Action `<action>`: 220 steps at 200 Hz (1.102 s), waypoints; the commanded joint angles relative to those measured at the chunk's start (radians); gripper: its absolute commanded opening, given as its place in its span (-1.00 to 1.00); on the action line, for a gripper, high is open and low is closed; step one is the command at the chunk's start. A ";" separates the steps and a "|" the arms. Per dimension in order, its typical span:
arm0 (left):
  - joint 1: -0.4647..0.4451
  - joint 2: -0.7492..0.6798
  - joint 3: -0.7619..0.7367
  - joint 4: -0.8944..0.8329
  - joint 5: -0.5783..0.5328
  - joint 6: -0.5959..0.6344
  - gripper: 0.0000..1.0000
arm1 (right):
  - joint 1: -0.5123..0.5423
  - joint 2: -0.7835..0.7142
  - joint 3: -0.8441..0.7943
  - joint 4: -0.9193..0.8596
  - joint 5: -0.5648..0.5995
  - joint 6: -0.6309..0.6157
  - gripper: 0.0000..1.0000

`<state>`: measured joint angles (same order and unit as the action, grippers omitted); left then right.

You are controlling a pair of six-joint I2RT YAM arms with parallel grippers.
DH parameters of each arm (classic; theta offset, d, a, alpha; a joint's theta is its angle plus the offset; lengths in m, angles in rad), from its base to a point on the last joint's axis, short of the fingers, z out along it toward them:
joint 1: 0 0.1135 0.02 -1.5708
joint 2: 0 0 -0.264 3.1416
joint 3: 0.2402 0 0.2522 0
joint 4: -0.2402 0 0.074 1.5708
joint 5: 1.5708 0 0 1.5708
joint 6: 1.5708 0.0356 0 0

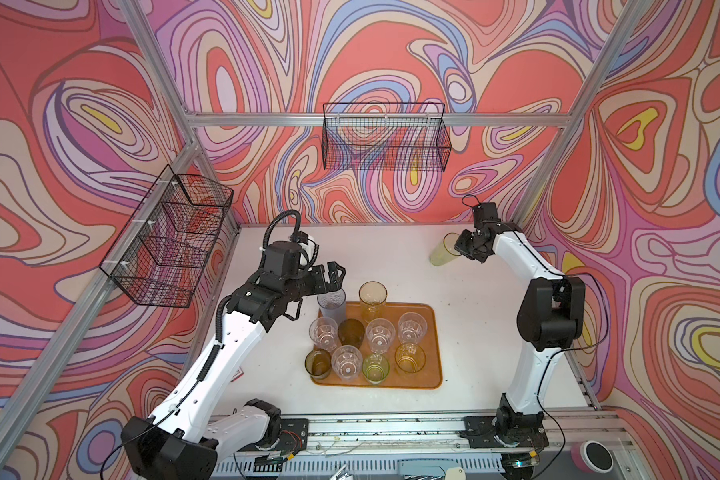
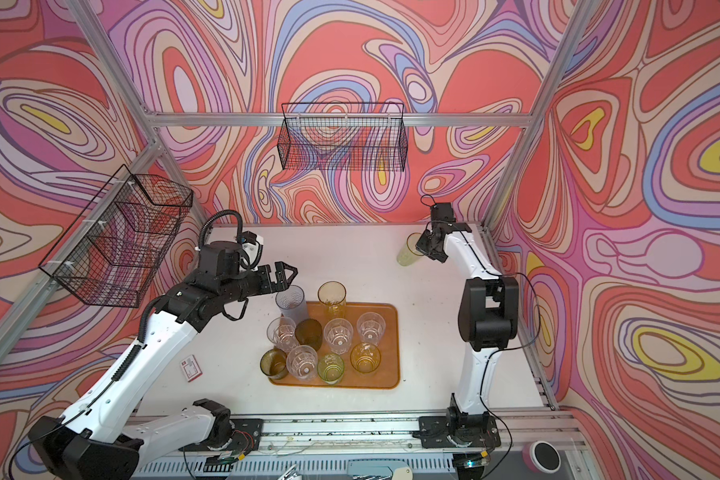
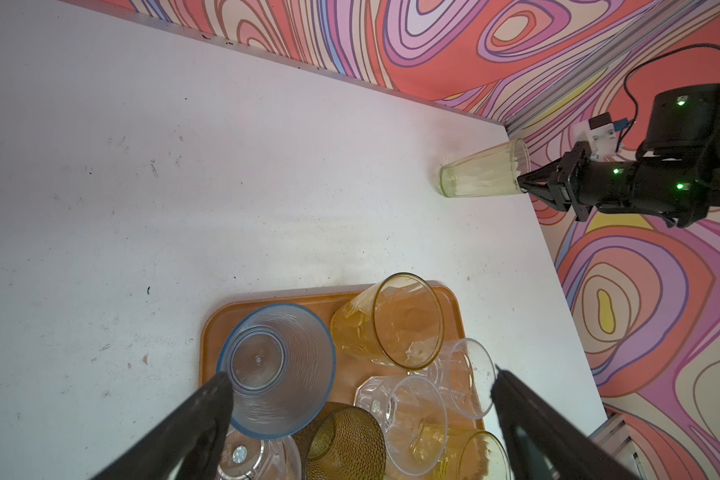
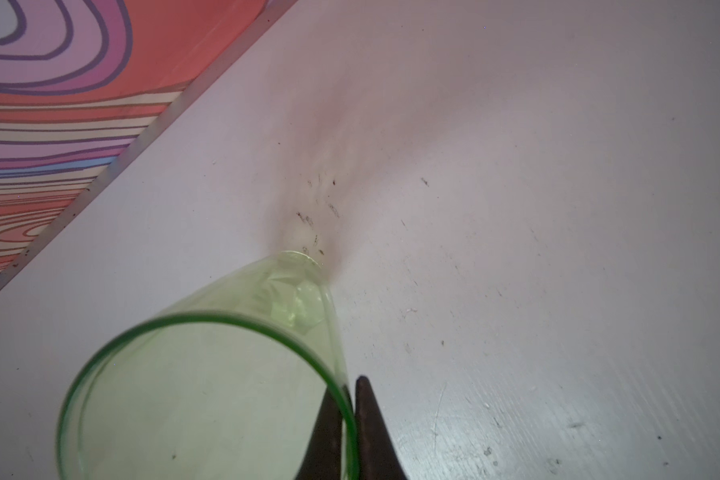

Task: Place the glasses into the tray
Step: 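Lift the pale green glass with the right gripper and carry it toward the tray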

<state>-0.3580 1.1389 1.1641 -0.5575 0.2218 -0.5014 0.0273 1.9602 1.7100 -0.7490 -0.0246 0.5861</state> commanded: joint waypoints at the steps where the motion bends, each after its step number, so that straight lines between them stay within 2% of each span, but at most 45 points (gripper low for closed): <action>1: 0.005 -0.009 0.010 -0.008 0.019 0.000 1.00 | 0.000 -0.098 -0.020 0.037 -0.031 -0.011 -1.00; 61: 0.006 -0.030 0.002 -0.004 0.014 0.001 1.00 | 0.032 -0.277 -0.102 0.033 -0.040 -0.013 -1.00; 106: 0.006 -0.033 -0.003 -0.004 0.016 -0.001 1.00 | 0.107 -0.354 -0.105 -0.020 -0.003 -0.041 -1.00; 220: 0.006 -0.068 -0.036 -0.004 -0.015 0.004 1.00 | 0.380 -0.365 -0.071 -0.166 0.126 -0.077 -1.00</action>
<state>-0.3580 1.0893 1.1381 -0.5568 0.2302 -0.5014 0.3607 1.6173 1.6157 -0.8974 0.0532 0.5133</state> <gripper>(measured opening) 0.999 0.055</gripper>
